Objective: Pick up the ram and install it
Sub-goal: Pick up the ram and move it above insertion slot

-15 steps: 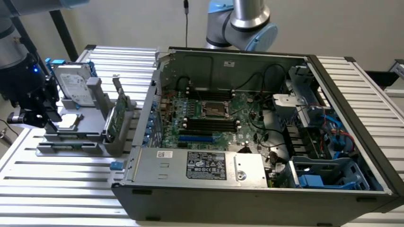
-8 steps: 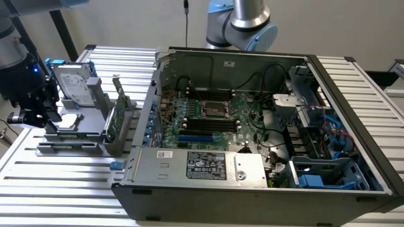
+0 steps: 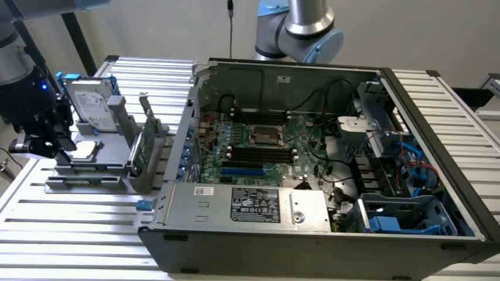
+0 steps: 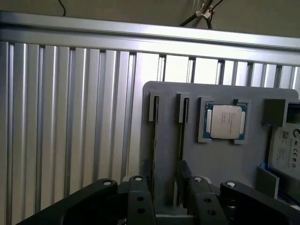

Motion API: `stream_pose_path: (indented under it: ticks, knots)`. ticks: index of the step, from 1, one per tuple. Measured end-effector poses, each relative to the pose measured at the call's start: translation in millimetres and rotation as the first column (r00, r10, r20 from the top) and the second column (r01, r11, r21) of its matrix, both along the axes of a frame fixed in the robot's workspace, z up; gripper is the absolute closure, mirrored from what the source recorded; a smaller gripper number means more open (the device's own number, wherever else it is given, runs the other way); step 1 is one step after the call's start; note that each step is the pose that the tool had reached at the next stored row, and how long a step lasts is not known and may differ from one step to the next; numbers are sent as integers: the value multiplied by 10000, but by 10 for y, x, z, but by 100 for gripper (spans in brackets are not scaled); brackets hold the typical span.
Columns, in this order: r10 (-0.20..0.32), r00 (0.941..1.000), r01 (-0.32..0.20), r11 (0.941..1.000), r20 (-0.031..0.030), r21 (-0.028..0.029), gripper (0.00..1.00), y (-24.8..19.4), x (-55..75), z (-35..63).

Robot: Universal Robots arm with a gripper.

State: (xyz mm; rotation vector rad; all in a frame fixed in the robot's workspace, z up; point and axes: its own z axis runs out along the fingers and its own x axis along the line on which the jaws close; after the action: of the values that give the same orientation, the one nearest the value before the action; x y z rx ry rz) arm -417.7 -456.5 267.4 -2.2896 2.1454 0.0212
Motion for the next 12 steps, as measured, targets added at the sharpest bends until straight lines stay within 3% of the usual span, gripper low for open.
stream_pose_path:
  ticks: [9, 12]
  knots:
    - [-43, 10000, 43, 10000, 1, 2, 64, -7, 0, -5]
    - [-121, 9999, 121, 9999, -28, 4, 64, -8, -5, -11]
